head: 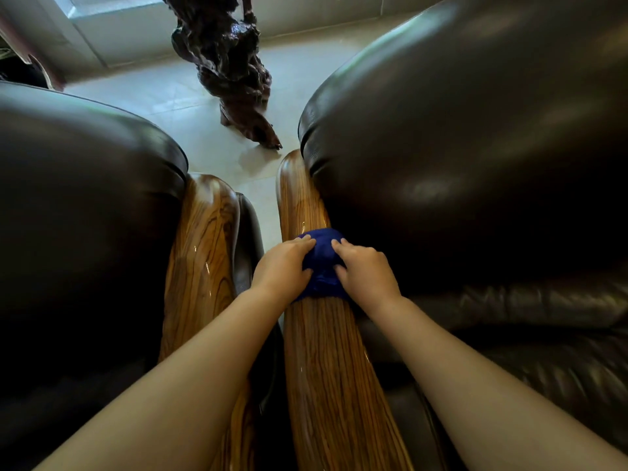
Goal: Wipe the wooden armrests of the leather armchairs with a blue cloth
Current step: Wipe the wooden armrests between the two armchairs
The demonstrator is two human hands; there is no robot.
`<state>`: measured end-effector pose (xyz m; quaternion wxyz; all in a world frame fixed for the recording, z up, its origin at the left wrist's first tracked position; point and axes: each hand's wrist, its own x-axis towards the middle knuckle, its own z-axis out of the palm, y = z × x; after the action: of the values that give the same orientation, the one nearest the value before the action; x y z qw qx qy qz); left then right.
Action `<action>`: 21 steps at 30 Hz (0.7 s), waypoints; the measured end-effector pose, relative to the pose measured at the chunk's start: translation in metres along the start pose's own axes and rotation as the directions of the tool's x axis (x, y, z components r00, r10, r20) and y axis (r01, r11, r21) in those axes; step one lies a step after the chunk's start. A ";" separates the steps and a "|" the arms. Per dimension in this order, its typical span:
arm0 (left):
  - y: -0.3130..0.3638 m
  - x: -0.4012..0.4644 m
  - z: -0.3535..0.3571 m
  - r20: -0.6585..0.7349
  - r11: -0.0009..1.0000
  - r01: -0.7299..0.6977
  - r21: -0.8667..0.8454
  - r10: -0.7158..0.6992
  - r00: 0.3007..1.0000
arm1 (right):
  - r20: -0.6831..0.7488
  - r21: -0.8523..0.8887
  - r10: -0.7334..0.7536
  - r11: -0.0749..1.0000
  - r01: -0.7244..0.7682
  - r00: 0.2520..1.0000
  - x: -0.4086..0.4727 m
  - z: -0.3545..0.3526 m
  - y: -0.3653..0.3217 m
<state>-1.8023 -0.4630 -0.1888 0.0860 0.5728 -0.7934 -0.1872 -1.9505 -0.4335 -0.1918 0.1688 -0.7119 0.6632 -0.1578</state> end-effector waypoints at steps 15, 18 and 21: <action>0.052 -0.089 -0.075 0.361 0.973 0.059 -0.223 0.027 0.932 | 0.313 0.223 -0.013 0.973 -0.060 0.950 -0.086 -0.090 -0.003; 0.080 -0.098 -0.119 0.280 0.968 0.052 -0.247 0.020 0.960 | 0.264 0.253 -0.017 0.966 -0.052 0.964 -0.093 -0.142 -0.020; 0.115 -0.108 -0.166 0.218 0.977 -0.026 -0.214 0.073 0.973 | 0.223 0.213 -0.044 0.977 -0.005 0.974 -0.106 -0.199 -0.037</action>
<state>-1.8099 -0.3628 0.0168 0.0601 0.5156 -0.7880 -0.3312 -2.0149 -0.3320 0.0027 0.3168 -0.7096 0.6120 -0.1470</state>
